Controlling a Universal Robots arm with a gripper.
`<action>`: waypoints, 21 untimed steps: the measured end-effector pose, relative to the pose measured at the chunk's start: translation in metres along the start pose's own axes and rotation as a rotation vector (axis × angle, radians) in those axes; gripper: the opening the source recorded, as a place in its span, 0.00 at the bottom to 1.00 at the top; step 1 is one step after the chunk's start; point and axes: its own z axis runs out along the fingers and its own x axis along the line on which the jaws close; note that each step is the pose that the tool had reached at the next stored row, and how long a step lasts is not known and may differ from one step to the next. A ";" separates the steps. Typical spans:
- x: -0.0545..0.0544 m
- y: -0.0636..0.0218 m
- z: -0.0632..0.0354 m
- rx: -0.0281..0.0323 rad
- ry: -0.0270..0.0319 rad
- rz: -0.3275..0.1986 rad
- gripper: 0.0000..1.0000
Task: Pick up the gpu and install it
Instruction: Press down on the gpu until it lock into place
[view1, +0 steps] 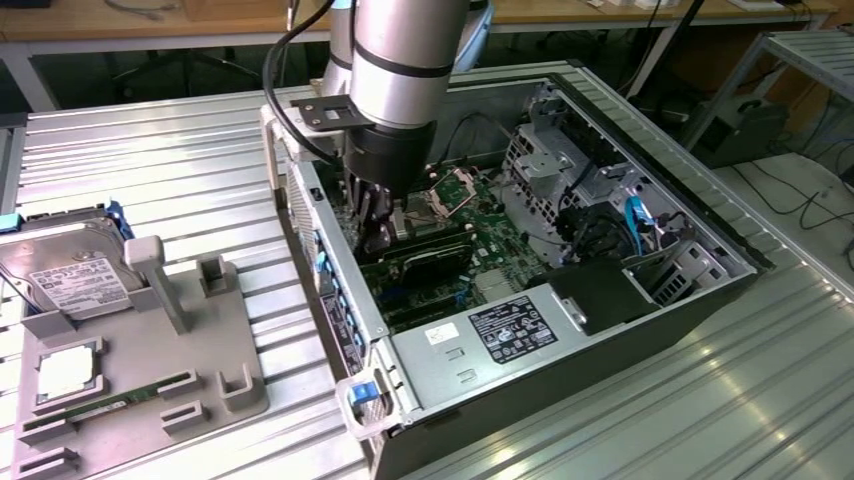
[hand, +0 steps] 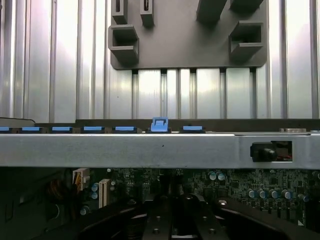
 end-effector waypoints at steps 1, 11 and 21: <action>0.000 0.0000 0.0000 0.0000 -0.0001 0.000 0.11; -0.003 0.0018 -0.0009 0.0076 0.0103 0.000 0.11; -0.002 -0.0003 -0.0151 0.0043 0.0212 0.003 0.11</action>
